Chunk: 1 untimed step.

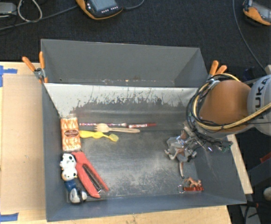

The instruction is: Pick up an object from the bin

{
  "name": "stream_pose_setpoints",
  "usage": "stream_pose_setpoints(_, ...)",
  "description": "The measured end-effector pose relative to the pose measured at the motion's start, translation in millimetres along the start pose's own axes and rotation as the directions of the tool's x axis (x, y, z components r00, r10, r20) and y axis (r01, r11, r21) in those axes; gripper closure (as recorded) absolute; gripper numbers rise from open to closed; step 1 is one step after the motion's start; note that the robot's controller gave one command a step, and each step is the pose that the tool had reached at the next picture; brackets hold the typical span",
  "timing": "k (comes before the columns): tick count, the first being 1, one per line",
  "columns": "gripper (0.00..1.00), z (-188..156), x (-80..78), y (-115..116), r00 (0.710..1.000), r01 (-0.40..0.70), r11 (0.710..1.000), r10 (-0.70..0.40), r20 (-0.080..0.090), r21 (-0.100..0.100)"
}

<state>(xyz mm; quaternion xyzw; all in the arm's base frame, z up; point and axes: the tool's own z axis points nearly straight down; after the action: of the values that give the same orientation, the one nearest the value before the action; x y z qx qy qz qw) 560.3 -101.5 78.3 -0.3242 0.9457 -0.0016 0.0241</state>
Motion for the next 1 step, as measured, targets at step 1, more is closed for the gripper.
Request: stream_pose_setpoints(1,1.0,0.5,13.5,-11.5,0.95,0.312,0.95,-0.312,0.012,0.009)
